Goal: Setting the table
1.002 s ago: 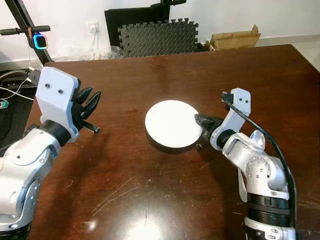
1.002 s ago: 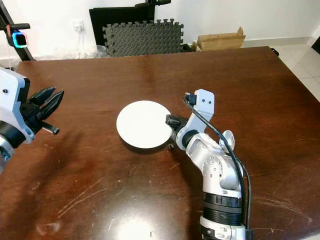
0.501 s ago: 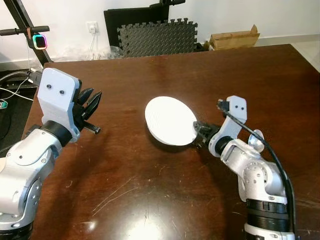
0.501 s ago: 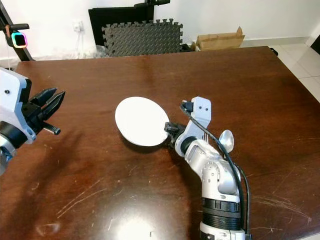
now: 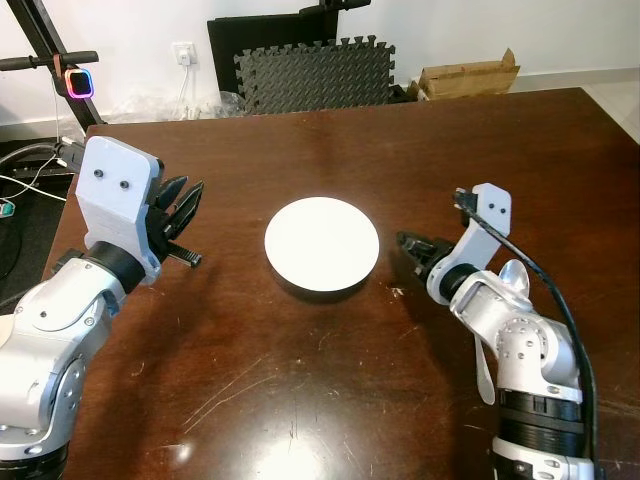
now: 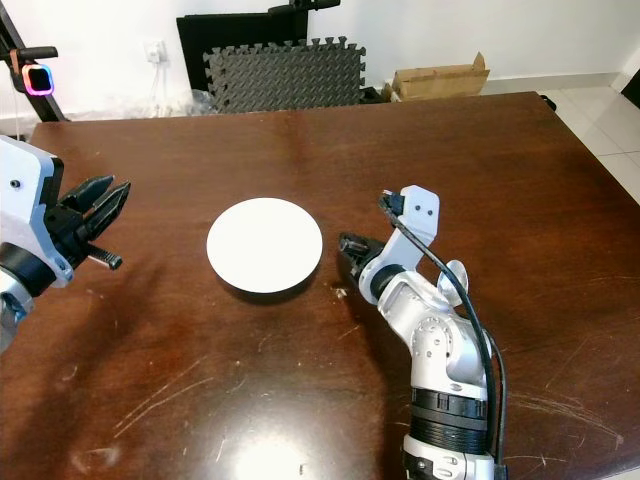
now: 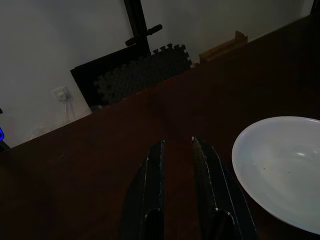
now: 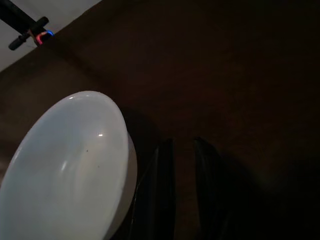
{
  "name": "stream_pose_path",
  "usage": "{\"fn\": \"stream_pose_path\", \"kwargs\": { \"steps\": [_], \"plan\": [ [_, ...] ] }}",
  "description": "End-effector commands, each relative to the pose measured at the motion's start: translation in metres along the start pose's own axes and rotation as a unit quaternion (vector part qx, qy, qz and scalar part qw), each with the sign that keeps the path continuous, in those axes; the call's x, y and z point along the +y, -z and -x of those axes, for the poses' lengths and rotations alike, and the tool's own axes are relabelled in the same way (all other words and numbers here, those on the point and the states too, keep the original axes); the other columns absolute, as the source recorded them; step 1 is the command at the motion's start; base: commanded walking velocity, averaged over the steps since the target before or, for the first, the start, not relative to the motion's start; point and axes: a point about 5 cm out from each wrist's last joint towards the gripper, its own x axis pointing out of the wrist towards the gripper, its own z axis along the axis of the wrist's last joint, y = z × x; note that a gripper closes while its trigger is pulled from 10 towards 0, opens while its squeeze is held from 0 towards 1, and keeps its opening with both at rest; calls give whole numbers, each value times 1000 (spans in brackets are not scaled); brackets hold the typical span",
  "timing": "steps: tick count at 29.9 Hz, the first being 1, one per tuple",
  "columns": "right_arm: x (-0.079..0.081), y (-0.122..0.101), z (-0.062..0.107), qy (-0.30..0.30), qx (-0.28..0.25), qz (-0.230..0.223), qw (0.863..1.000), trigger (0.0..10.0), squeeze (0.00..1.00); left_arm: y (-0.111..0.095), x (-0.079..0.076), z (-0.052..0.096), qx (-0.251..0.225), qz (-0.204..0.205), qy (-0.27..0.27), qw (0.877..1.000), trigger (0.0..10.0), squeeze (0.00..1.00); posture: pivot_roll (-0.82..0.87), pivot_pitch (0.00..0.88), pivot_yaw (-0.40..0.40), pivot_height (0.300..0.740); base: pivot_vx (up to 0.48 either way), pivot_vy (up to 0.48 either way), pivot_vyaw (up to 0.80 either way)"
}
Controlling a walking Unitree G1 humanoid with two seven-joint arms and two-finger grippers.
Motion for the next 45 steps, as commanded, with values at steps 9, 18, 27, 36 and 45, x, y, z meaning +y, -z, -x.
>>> {"fn": "stream_pose_path", "kwargs": {
  "steps": [9,18,27,36,45],
  "plan": [
    [24,8,-3,-64,13,-41,997,10000,447,2,-1,0,3,-6,-2,1000,10000,0,52,159,55,740,0,0,0],
    [25,9,-5,-58,21,-27,998,10000,1000,2,-2,0,3,-5,-4,1000,10000,0,53,159,49,740,0,0,0],
    [21,13,-9,-42,28,-22,998,10000,0,2,-2,-1,2,-3,-5,1000,10000,0,53,161,50,740,0,0,0],
    [30,30,-13,-59,58,-15,996,10000,0,1,-2,-1,2,-2,-6,1000,10000,0,59,168,51,740,0,0,0],
    [32,49,-21,-49,89,-4,995,0,0,1,-2,-2,2,-1,-8,1000,10000,0,66,169,49,740,0,0,0]
  ]
}}
